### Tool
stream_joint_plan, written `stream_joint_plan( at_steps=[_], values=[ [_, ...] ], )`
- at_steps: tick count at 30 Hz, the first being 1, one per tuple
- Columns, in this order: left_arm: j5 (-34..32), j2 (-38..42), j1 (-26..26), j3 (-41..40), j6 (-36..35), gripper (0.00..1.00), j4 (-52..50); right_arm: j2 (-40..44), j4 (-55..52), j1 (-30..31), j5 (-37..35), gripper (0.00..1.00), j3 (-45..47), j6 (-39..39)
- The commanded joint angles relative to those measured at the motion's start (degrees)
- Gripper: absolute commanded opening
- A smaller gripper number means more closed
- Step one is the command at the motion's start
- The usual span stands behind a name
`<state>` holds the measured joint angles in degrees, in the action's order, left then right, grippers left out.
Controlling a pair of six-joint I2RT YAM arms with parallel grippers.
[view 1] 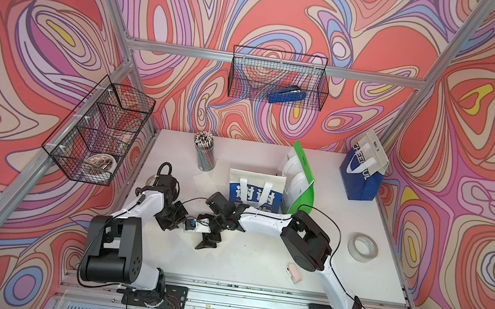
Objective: Staple the receipts to the bags
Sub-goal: Pick up the receipt from the center of the board.
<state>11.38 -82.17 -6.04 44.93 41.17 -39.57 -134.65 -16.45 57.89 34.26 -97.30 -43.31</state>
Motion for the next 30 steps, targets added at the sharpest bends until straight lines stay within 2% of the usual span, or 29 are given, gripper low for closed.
stream_joint_plan(
  at_steps=[1,5,10,14,20,27,30],
  values=[
    [-2.7,3.3,-3.2,1.4,0.2,0.31,-3.7,-3.6,-2.1,0.1,0.2,0.87,-3.3,-1.6],
    [-4.8,5.5,-4.8,2.5,-0.7,0.31,-4.6,-5.8,-7.7,0.2,-0.4,0.86,-4.3,-3.8],
    [-5.3,6.5,-4.8,2.4,-0.9,0.31,-4.6,-5.7,-14.4,0.2,-2.5,0.77,-1.5,-3.3],
    [-5.1,6.2,-4.8,1.7,-0.9,0.31,-4.1,-4.4,-15.0,0.2,-6.1,0.7,1.7,-0.8],
    [-4.0,5.6,-4.8,1.5,-0.6,0.31,-3.5,-8.6,-27.8,0.1,-11.2,0.67,-4.2,-0.3],
    [-4.4,5.8,-4.8,1.2,-1.3,0.32,-3.5,-4.7,-25.7,0.0,-10.3,0.26,-0.8,0.0],
    [-3.4,6.0,-4.8,1.7,-2.3,0.32,-3.7,-1.8,-23.1,0.0,-7.4,0.18,-0.3,0.9]
  ],
)
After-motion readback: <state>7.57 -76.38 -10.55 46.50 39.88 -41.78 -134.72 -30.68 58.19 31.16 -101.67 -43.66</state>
